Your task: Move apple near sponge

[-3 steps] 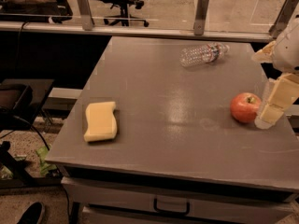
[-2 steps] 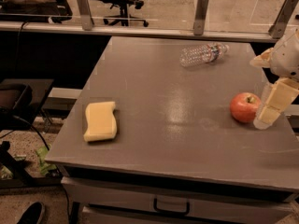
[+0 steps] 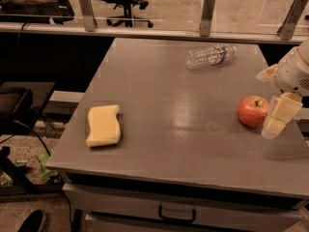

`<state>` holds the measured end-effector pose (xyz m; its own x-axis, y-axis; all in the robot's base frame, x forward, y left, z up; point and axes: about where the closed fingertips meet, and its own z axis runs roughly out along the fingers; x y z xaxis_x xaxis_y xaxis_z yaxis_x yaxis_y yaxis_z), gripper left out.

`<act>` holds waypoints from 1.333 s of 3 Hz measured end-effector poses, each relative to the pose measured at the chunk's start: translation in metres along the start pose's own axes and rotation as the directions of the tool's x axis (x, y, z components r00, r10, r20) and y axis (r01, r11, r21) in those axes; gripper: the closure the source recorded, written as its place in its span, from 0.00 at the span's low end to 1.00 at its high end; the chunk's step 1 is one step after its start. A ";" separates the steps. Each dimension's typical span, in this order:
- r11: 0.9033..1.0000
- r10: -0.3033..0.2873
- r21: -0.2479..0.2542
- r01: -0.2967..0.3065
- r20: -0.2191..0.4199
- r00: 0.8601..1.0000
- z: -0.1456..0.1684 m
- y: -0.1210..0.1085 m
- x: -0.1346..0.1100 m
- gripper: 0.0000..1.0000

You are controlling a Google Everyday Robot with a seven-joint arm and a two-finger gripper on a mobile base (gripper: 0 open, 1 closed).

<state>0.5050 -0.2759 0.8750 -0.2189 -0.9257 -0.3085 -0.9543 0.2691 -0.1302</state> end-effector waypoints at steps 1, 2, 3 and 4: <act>1.000 0.002 -0.014 -0.002 -0.006 1.000 0.015 -0.004 0.011 0.00; 0.999 0.011 -0.030 -0.011 -0.014 1.000 0.024 -0.007 0.018 0.16; 0.999 0.016 -0.042 -0.016 -0.007 1.000 0.025 -0.009 0.017 0.39; 0.999 0.012 -0.053 -0.011 0.013 1.000 0.023 -0.010 0.006 0.62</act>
Offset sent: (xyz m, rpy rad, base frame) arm 0.0097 -0.0219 -0.0371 -0.0069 0.0605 -0.0123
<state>0.5174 -0.2781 0.8532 -0.2275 -0.9189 -0.3221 -0.9612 0.2648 -0.0767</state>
